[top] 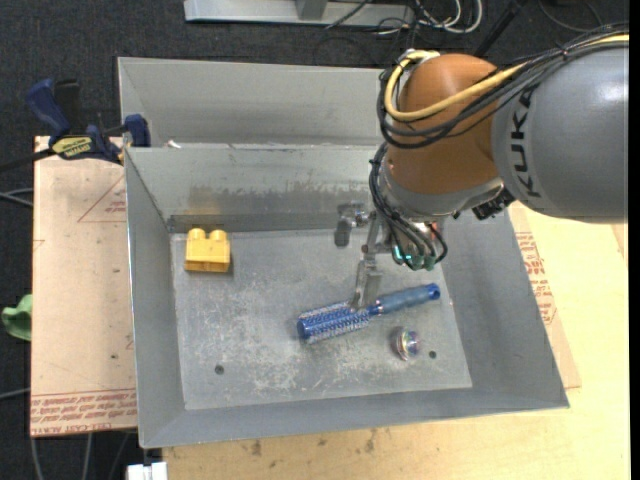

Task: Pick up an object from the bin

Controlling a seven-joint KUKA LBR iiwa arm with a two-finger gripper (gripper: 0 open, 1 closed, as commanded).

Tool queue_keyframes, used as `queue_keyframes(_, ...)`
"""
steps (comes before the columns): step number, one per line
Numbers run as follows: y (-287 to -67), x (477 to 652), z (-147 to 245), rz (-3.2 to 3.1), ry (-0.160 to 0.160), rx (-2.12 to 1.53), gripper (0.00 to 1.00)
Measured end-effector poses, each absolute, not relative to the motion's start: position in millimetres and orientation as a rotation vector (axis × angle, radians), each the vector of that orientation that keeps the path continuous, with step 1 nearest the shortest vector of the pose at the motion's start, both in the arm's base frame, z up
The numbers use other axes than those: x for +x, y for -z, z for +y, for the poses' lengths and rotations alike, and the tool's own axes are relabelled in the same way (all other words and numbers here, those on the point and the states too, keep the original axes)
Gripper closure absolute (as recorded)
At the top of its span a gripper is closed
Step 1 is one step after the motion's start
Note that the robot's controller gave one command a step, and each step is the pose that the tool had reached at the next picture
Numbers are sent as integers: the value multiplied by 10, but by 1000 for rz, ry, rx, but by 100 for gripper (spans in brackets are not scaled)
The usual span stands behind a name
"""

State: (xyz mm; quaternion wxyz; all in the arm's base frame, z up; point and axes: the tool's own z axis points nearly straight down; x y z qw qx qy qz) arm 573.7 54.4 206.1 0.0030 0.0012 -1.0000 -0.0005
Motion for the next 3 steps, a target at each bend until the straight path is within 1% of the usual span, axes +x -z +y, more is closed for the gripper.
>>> queue_keyframes(1, -656, 5266, 515, -3124, 1, 247, 0)
queue_keyframes(2, -692, 5289, 515, -3131, 2, 246, 100)
queue_keyframes(3, -2763, 5289, 840, -3149, 4, 126, 100)
